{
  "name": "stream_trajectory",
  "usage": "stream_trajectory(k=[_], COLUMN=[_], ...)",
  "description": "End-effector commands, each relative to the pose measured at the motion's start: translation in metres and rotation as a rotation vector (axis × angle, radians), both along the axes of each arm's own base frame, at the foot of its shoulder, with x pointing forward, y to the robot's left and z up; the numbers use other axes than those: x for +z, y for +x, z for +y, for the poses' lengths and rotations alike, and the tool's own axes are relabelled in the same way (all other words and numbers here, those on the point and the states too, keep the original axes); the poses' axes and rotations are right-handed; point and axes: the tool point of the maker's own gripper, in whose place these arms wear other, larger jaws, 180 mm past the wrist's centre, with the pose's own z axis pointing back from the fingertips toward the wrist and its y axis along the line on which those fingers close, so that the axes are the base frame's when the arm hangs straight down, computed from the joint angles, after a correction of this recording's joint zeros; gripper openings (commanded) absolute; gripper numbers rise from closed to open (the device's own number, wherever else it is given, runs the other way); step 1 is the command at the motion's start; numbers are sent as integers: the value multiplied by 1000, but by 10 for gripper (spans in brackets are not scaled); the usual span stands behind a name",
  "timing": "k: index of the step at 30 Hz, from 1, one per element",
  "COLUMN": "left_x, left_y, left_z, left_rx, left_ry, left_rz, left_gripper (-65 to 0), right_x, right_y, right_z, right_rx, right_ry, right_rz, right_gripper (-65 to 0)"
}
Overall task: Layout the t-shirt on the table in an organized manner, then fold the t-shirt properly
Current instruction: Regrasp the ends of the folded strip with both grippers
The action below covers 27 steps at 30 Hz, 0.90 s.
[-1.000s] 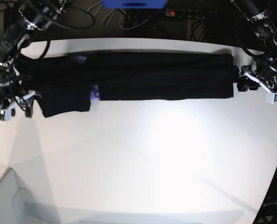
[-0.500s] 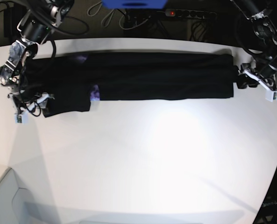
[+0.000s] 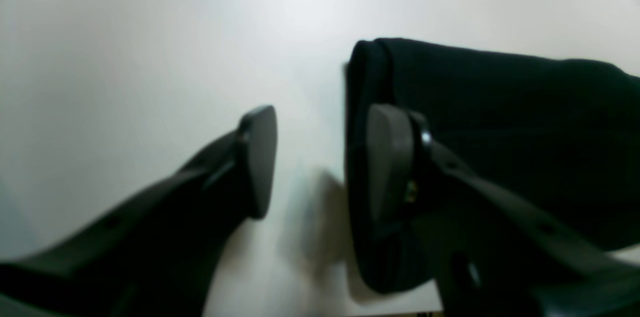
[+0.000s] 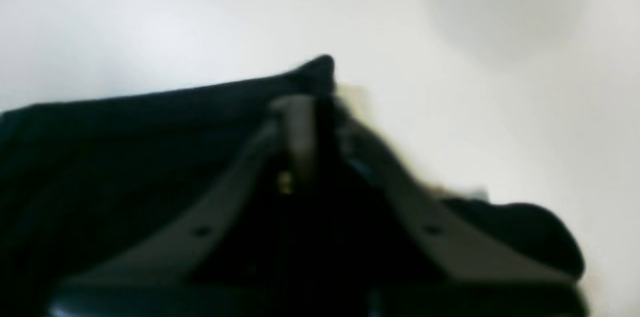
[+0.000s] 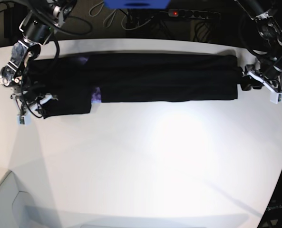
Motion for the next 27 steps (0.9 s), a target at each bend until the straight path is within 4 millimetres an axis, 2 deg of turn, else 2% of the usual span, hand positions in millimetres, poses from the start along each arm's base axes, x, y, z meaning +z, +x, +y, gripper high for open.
stream_trajectory(k=[1, 3, 5, 8, 13, 16, 19, 27], left_x=[13, 13, 13, 13, 11, 12, 12, 12], left_y=[9, 9, 9, 9, 11, 11, 11, 12], left_z=[4, 5, 5, 4, -2, -3, -3, -3], left_rx=[-6, -3, -3, -5, -3, -3, -3, -3], left_ry=[14, 14, 13, 11, -4, -7, -7, -7], left_rz=[-49, -49, -50, -50, -55, -58, -58, -59], left_gripper=[-365, -365, -365, -364, -363, -363, -362, -361], right_x=[23, 37, 46, 66, 82, 81, 72, 58], right_y=[13, 15, 6, -6, -40, -61, -74, -85], right_z=[-9, -13, -16, -9, 0, 6, 5, 0], right_rx=[-7, -9, -6, -5, -2, 2, 6, -9], right_ry=[-24, -55, -98, -148, -228, -247, -251, -237], right_rz=[-75, -108, -109, -120, -103, -83, -45, -2], right_gripper=[-650, -649, -650, -650, -650, -650, -650, -650])
